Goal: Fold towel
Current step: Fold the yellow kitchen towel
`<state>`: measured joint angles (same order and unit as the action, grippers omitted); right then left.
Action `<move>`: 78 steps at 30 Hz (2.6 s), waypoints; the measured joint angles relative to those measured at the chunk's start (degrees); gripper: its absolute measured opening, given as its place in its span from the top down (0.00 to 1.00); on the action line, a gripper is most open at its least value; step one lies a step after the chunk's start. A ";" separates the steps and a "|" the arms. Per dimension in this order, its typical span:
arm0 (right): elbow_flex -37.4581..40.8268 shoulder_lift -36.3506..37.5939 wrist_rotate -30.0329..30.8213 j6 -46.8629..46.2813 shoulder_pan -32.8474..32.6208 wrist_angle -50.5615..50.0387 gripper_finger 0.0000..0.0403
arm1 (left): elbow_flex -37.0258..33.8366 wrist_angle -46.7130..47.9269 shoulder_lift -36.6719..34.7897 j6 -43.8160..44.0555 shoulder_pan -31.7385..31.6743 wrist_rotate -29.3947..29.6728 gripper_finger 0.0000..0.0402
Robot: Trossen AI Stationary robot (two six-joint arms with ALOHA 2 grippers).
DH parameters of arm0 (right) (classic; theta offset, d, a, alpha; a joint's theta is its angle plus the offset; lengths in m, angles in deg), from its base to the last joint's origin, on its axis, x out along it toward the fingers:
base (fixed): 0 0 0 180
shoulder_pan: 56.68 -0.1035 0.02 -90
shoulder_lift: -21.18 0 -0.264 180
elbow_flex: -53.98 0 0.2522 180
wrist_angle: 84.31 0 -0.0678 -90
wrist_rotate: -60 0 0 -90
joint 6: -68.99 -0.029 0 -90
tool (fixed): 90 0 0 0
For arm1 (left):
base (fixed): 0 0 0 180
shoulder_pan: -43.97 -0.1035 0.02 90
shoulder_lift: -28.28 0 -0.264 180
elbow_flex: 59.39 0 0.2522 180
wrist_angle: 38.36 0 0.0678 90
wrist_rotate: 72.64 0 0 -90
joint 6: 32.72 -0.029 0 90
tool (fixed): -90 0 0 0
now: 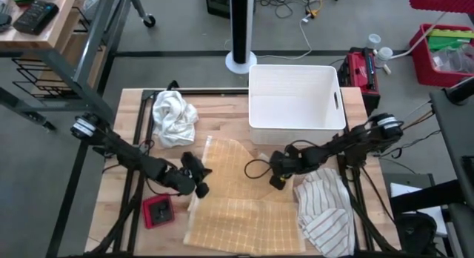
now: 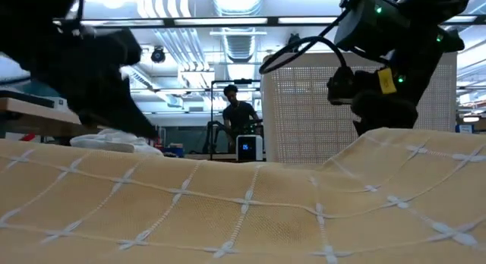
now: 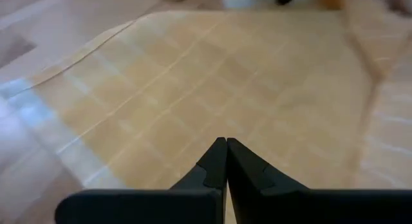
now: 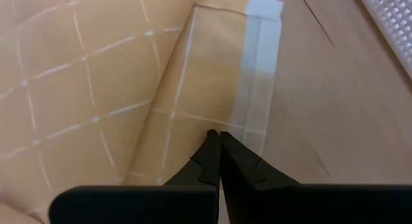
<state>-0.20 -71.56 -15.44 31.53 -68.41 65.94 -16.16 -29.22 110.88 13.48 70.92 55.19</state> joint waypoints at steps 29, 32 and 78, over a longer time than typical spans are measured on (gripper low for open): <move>0.56 9.52 4.49 -7.99 0.24 -26.42 1.00 | -0.17 -3.28 6.59 17.00 -1.27 -31.29 1.00; 0.51 12.53 4.51 -8.03 0.08 -26.54 1.00 | 0.08 -1.80 5.31 15.45 -1.24 -29.81 1.00; -0.51 14.14 -0.80 -6.48 -14.94 -12.55 1.00 | 9.88 35.41 2.10 25.27 -1.31 -7.07 1.00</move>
<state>-0.71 -57.42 -16.25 25.05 -83.34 53.39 -6.28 6.19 112.98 38.74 69.61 48.11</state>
